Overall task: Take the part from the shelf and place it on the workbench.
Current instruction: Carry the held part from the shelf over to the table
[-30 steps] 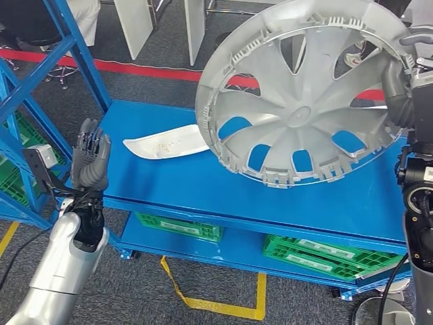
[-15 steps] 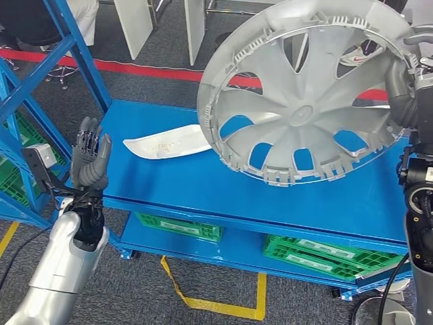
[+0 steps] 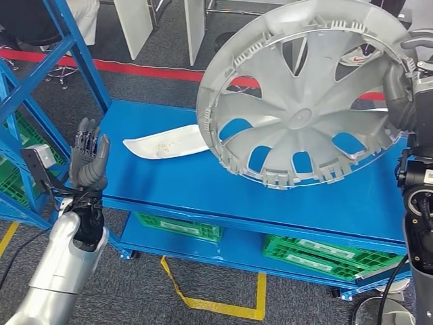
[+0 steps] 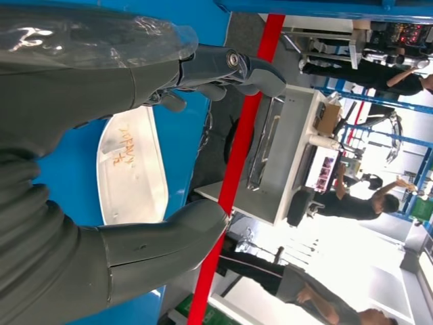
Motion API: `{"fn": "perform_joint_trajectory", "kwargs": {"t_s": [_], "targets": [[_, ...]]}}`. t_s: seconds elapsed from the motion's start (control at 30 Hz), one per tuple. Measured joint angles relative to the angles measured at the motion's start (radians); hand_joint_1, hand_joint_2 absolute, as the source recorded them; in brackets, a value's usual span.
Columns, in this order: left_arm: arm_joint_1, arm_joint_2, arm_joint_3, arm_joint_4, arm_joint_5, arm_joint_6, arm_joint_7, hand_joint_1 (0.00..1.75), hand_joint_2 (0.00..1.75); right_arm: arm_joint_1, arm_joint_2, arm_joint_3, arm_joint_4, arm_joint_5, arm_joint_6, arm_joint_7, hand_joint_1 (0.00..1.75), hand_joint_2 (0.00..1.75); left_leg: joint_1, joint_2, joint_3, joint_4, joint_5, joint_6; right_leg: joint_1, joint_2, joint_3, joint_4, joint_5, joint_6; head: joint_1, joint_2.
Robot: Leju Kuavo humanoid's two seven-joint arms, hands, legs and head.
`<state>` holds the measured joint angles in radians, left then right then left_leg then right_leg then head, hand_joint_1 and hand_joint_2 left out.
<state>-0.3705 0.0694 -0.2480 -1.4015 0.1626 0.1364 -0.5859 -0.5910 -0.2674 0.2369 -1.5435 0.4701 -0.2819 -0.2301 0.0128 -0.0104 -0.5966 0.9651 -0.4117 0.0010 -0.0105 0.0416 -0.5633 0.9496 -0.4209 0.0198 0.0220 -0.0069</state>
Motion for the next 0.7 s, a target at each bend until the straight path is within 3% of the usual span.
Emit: {"fn": "perform_joint_trajectory", "kwargs": {"t_s": [0.7], "targets": [[0.014,0.001,0.000,-0.007,-0.001,0.012,0.001,0.00,1.75,0.005,0.000,0.011,-0.007,-0.015,0.030,-0.013,1.75,1.75,0.000,0.000,0.000,0.000,0.000,0.000,0.000,0.000,0.000,0.000,0.000,0.000,0.000,0.000]]}}
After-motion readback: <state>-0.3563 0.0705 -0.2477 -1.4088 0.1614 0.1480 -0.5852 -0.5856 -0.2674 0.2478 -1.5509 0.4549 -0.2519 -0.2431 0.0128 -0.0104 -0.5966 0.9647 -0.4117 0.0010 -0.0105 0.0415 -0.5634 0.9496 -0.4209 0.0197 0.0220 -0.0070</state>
